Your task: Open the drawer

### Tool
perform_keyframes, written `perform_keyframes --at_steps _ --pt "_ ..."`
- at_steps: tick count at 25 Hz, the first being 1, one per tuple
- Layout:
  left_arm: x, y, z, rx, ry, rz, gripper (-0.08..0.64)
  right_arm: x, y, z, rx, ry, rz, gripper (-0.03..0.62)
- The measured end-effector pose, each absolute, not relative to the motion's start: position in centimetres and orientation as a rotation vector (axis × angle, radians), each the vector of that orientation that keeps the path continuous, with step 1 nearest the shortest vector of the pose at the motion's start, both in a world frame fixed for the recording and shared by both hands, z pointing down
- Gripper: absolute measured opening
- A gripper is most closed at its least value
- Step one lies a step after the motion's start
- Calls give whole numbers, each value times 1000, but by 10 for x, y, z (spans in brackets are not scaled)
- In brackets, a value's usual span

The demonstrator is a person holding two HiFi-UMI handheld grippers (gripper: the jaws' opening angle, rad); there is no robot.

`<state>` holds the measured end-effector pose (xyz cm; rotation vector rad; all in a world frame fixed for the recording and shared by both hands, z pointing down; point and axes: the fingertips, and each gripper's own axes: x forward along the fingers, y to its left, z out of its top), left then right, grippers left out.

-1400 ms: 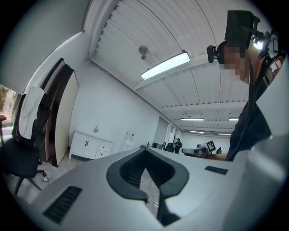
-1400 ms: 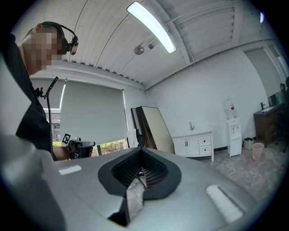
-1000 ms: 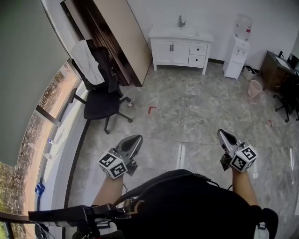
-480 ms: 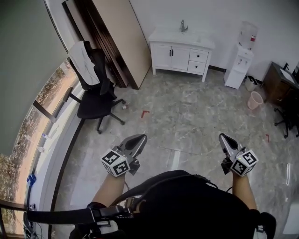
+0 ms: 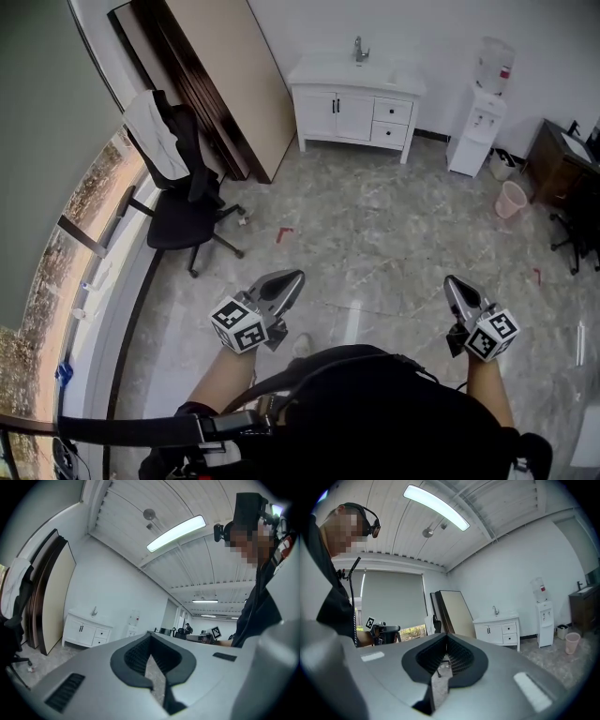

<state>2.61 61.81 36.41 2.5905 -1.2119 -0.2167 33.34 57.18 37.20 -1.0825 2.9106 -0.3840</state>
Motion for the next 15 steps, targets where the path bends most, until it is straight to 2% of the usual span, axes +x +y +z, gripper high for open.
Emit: perform_keyframes --at_steps 6,15 --pt "-7 562 366 2625 -1139 -221 -6 302 530 363 -1167 2892 -334 3" --pt "-107 489 358 2655 -1111 -202 -6 199 463 345 -1194 2882 -293 3"
